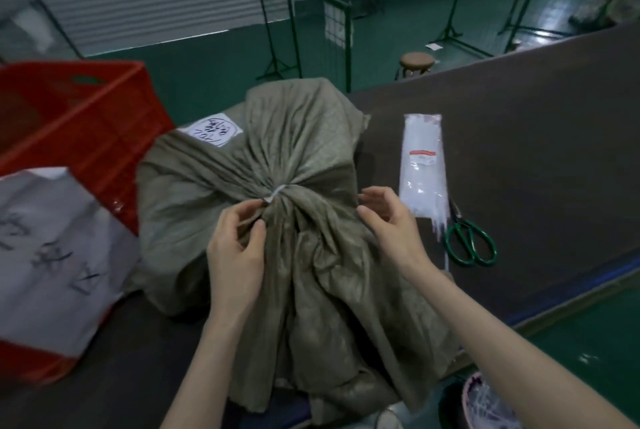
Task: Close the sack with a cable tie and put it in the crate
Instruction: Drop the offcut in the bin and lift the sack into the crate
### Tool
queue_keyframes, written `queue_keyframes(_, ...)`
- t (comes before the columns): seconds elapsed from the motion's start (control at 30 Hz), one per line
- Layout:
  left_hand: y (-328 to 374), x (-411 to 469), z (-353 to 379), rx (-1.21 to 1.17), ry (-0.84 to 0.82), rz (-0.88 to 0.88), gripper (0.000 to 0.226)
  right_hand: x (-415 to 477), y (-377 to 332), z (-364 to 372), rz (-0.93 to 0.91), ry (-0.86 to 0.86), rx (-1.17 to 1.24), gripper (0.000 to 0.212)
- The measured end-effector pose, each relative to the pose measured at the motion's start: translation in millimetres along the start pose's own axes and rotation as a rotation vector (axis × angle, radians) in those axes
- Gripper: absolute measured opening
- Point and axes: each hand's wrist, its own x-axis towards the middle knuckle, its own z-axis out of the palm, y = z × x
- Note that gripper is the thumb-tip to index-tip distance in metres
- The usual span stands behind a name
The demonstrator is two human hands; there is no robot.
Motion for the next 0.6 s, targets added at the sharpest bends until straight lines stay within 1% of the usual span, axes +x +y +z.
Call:
queue_keyframes(0.1,-12,4,-21,0.089,0.057,-0.015,0.026,9,-7,19,-0.032,-0.028,-0.022,0.028)
queue_keyframes(0.17,-20,6,-31,0.142,0.076,-0.037,0.026,17,-10,27,-0.047,-0.022,-0.049,0.033)
queue_keyframes(0.33,-38,11,-56,0.298,0.188,-0.103,0.029,41,-18,44,-0.087,0.01,-0.129,0.043)
queue_keyframes(0.47,-59,22,-70,0.424,0.215,-0.247,0.037,61,-31,49,-0.069,0.048,-0.24,0.05)
queue_keyframes(0.6,-81,30,-78,0.471,0.196,-0.397,0.048,83,-31,58,0.035,0.061,-0.33,0.061)
